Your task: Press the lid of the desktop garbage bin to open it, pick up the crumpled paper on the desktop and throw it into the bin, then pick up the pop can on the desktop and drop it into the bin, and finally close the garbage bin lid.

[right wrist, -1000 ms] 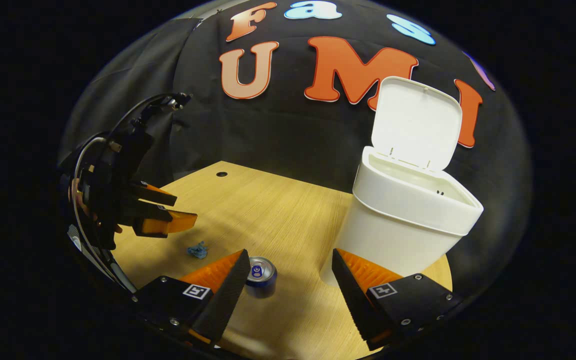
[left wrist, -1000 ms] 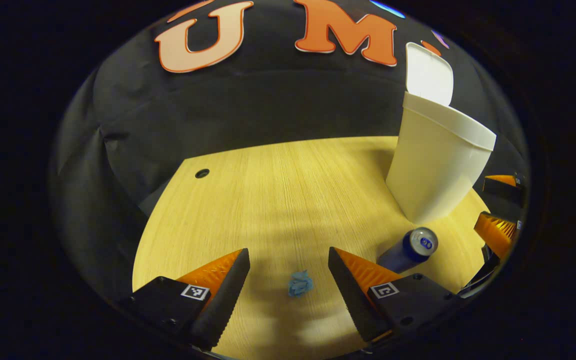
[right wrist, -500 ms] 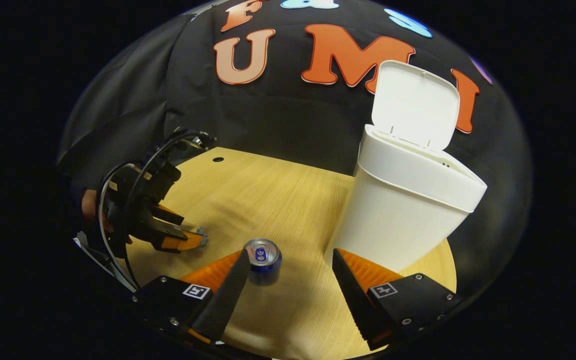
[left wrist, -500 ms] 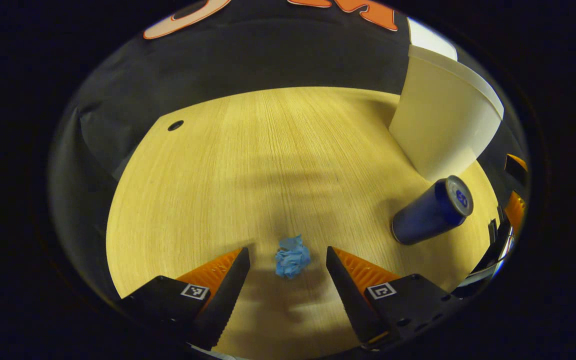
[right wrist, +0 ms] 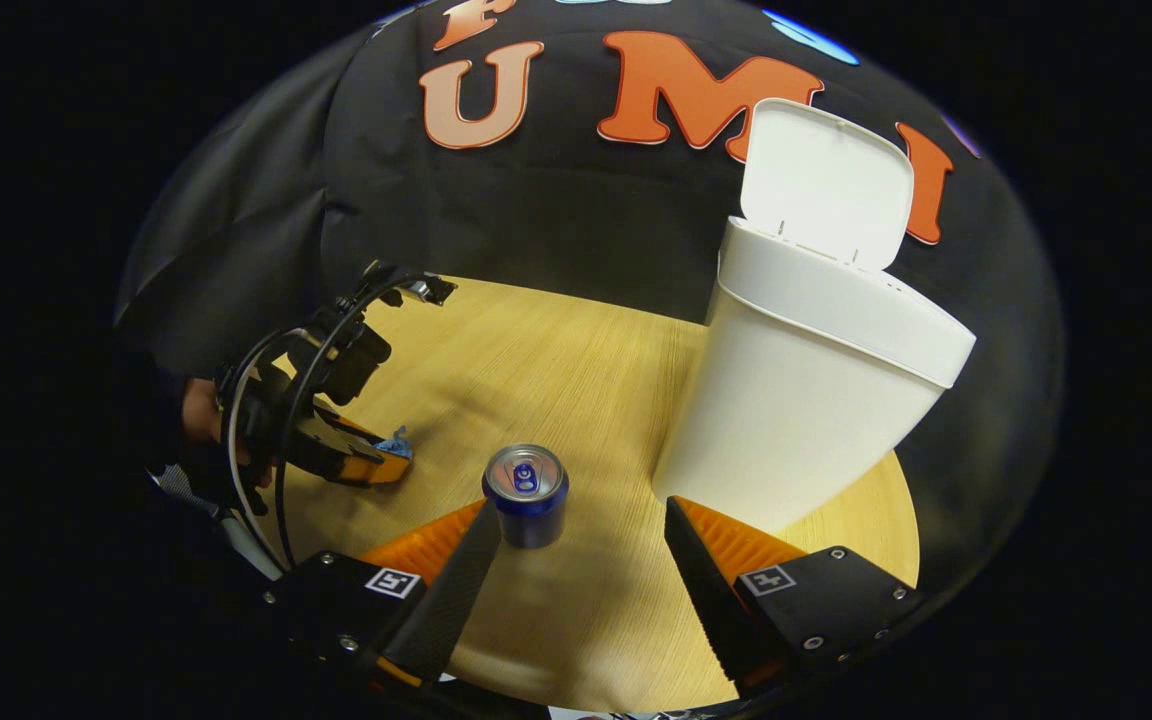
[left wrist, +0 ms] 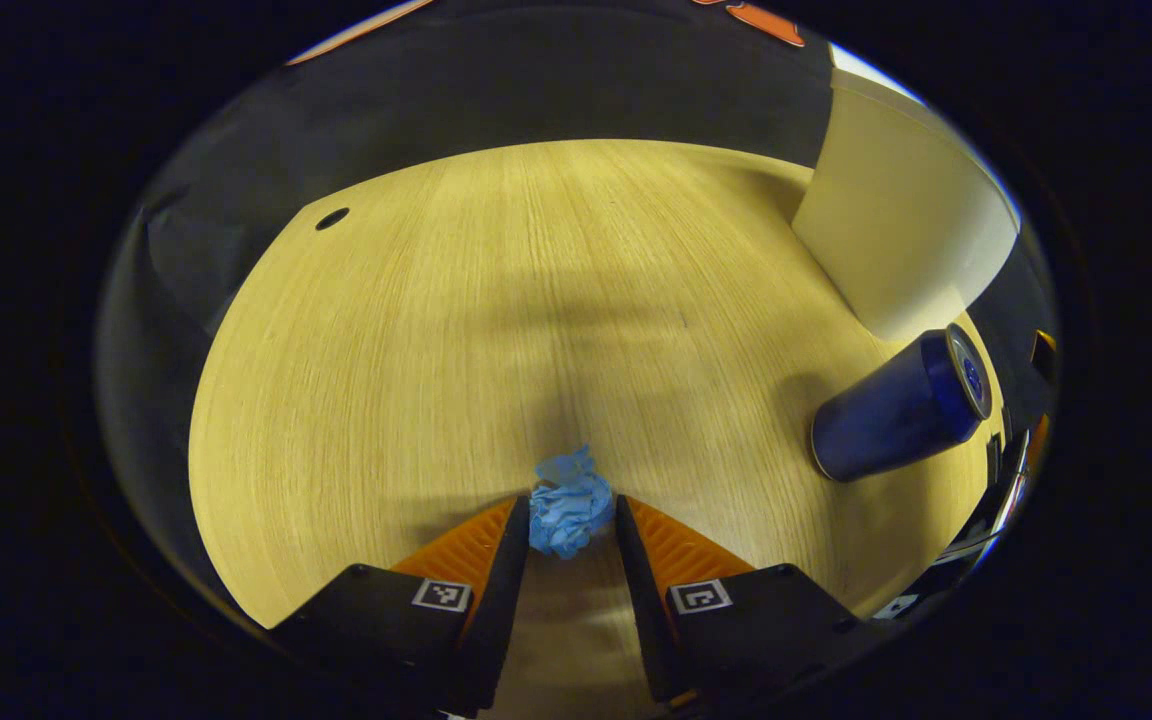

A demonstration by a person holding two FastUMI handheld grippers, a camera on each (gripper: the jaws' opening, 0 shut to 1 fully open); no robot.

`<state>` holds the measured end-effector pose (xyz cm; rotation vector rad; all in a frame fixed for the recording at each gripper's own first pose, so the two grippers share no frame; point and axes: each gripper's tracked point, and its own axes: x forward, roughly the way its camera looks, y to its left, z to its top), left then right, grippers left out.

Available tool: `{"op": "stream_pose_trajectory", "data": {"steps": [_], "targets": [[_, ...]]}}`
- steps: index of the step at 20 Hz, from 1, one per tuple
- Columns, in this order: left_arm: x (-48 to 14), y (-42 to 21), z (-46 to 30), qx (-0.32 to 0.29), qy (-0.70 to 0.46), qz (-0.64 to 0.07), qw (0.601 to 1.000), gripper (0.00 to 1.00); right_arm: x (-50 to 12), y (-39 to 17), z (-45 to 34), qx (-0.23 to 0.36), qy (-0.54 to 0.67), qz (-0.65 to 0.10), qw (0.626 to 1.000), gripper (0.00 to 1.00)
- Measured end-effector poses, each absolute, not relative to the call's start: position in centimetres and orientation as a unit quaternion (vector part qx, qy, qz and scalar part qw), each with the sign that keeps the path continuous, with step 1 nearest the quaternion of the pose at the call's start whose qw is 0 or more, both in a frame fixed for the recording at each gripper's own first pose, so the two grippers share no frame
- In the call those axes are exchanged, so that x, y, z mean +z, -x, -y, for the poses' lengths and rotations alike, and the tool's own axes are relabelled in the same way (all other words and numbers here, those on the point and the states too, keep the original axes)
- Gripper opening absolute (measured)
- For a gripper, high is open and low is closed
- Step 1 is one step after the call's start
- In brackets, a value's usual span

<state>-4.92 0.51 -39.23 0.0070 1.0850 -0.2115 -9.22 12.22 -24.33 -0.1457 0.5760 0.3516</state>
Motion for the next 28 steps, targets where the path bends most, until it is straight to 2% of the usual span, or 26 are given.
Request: {"op": "stream_pose_trajectory", "data": {"steps": [1,4,6,15,24,28], "targets": [[-39.3,4.8,-0.4,-0.1,-0.003,-0.516,0.851,0.46,-24.5,9.3,-12.4,0.175,0.071,-0.284,0.94,1.0],[-39.2,5.0,0.1,-0.115,0.003,-0.514,0.85,0.42,-25.0,9.3,-12.9,0.181,0.07,-0.286,0.938,1.0],[-38.7,4.8,-0.3,-0.107,0.01,-0.51,0.853,0.27,-25.7,9.1,-12.8,0.184,0.071,-0.288,0.937,1.0],[-32.6,2.8,-0.1,-0.125,0.014,-0.438,0.89,0.26,-27.9,8.3,-13.4,0.194,0.069,-0.293,0.933,1.0],[-25.5,2.1,-0.7,-0.112,0.013,-0.388,0.915,0.27,-30.7,7.1,-14.7,0.215,0.079,-0.286,0.93,1.0],[-23.5,2.1,-0.4,-0.109,0.0,-0.374,0.921,0.26,-31.9,6.5,-15.9,0.242,0.077,-0.275,0.927,1.0]]}}
